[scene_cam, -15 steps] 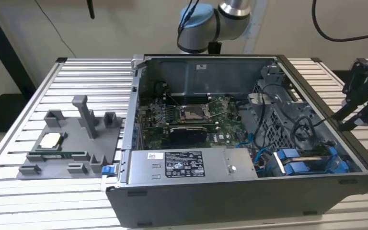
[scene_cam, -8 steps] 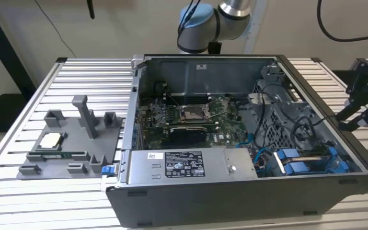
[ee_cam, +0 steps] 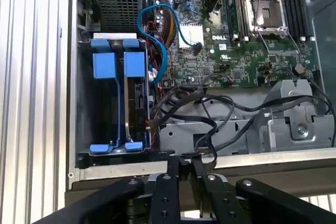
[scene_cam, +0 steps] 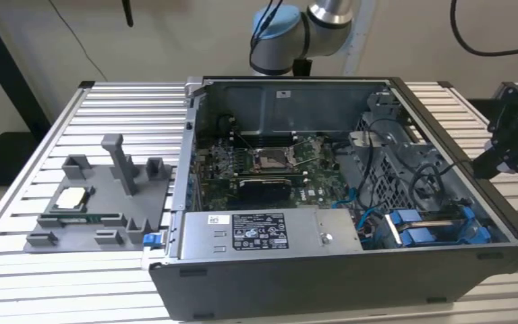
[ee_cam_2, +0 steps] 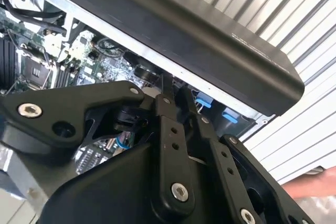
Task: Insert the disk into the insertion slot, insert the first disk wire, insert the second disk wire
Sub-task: 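Insert the second disk wire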
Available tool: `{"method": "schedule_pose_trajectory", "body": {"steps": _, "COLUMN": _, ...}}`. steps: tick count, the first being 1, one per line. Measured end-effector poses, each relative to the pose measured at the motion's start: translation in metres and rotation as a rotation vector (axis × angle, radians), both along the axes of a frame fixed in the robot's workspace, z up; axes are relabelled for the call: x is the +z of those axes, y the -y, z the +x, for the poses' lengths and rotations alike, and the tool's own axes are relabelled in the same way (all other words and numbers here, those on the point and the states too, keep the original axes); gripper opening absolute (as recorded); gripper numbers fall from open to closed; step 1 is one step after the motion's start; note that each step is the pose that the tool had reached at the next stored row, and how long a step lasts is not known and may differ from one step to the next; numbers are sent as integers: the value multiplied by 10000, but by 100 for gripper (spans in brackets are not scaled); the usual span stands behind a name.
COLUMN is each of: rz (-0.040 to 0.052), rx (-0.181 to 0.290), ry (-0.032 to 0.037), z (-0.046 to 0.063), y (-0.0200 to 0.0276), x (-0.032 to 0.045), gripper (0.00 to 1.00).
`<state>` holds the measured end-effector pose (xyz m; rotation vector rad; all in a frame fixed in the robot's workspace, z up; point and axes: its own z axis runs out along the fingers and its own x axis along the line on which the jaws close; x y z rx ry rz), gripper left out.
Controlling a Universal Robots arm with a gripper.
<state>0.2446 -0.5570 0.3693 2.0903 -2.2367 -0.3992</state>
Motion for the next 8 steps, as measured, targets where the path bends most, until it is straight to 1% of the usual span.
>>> {"method": "schedule_pose_trajectory", "body": {"steps": 2, "rz": 18, "rx": -43, "ry": -2, "z": 0, "y": 3, "x": 0, "gripper": 24}}
{"method": "schedule_pose_trajectory", "body": {"steps": 3, "rz": 18, "rx": -49, "ry": -4, "z": 0, "y": 4, "x": 1, "gripper": 22}}
{"method": "schedule_pose_trajectory", "body": {"steps": 4, "rz": 19, "rx": -52, "ry": -8, "z": 0, "y": 6, "x": 0, "gripper": 16}}
{"method": "schedule_pose_trajectory", "body": {"steps": 8, "rz": 19, "rx": -65, "ry": -14, "z": 0, "y": 14, "x": 0, "gripper": 16}}
